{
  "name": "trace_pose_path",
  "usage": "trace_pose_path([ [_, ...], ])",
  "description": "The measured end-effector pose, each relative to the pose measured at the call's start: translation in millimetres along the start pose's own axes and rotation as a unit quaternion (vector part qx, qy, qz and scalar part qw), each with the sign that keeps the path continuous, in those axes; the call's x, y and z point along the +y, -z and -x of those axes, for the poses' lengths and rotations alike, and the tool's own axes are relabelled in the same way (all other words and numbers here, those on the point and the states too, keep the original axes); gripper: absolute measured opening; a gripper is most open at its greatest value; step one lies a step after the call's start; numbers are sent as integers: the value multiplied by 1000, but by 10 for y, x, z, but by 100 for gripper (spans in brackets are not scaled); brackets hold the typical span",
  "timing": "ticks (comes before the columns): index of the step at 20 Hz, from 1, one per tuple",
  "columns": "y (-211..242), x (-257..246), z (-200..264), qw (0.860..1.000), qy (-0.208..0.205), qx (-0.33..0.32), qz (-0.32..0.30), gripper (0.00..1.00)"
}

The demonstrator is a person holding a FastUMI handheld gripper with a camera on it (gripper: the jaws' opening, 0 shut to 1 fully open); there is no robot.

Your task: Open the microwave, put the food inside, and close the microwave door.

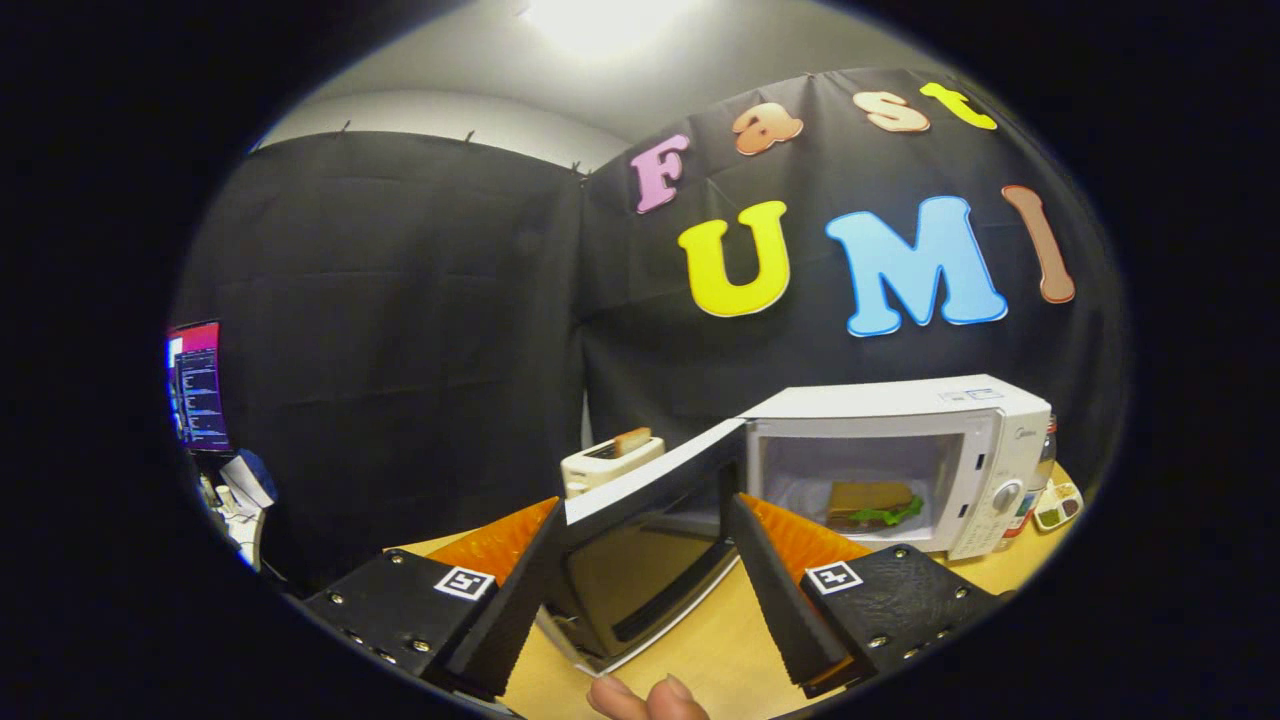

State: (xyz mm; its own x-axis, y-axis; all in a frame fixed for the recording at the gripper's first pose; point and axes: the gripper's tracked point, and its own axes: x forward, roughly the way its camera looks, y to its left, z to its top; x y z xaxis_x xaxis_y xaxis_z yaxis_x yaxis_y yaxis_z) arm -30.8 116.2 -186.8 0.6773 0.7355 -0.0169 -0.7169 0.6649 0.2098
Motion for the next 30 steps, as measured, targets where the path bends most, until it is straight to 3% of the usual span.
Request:
trace_pose_path([
  [7, 220, 988, 81, 996, -86, 2, 33, 98],
  [14, 615, 1465, -307, 992, -126, 18, 28, 94],
  [15, 676, 1463, -367, 992, -119, 25, 31, 88],
  [17, 807, 1286, -564, 996, -73, 33, 38, 67],
  [18, 854, 1160, -645, 998, -45, 35, 40, 38],
  [20, 1032, 1111, -697, 997, -32, 58, 40, 18],
  [21, 1031, 1000, -717, 997, -7, 62, 46, 18],
  [22, 1055, 956, -798, 998, -7, 50, 41, 1],
  [27, 955, 754, -580, 992, 53, 20, 111, 1],
  [30, 966, 574, -484, 991, 70, 35, 108, 1],
])
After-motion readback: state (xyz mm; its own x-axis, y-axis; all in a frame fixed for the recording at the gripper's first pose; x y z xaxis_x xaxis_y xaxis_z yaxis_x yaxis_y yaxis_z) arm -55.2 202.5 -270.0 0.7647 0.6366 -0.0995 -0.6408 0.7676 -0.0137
